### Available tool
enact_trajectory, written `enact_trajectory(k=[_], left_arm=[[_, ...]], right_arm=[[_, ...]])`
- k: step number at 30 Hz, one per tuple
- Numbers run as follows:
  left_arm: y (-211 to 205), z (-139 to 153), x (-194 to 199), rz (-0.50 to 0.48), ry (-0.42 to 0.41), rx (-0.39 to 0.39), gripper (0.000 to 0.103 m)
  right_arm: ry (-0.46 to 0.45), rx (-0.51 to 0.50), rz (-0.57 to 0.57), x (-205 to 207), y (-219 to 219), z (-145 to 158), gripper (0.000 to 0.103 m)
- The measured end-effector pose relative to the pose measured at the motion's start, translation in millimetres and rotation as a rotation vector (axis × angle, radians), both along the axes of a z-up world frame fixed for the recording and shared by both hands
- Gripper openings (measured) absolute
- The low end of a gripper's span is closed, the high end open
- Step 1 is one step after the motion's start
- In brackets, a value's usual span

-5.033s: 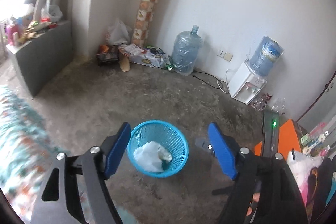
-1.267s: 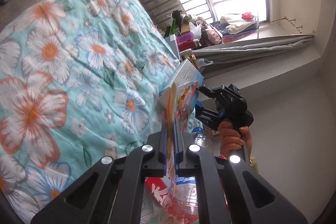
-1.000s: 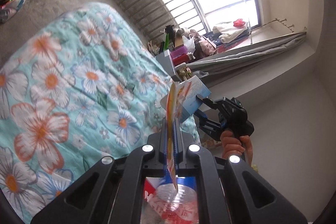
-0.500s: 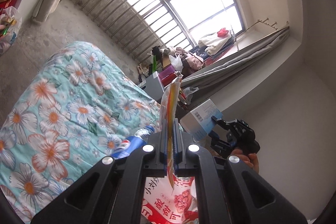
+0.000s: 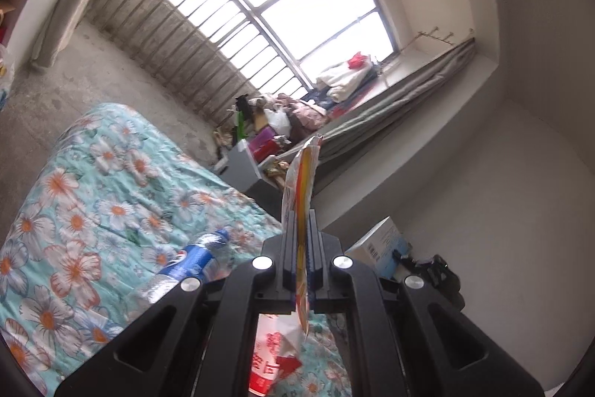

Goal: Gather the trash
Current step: 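Carry the plastic bag and medicine box to the blue wastebasket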

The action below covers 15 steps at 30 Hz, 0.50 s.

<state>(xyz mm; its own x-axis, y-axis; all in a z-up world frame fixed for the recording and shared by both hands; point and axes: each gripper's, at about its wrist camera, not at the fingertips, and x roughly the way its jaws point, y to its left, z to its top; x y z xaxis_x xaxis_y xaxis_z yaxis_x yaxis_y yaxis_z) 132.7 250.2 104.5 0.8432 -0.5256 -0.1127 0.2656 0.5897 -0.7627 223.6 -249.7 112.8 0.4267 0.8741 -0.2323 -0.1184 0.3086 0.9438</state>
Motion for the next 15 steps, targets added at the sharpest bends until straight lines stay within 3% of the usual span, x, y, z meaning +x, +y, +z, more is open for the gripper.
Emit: enact_trajectory(k=[3,9,15], left_arm=[[-11.6,7.1,-2.4,-0.058,-0.019,-0.006,0.003],[-50.2,25.7,-7.2,-0.194,-0.08,0.028,0.003],[-100.6,36.2,-2.0,-0.309,-0.09,0.097,0.003]], right_arm=[[-0.024,-0.006,-0.045,-34.3,-13.6,-3.3,0.031],[-0.006,0.08,-0.155,-94.7,-48.6,-25.7,0.031],[0.014,0.16,-0.241,-137.9,-82.3,-52.2,0.031]])
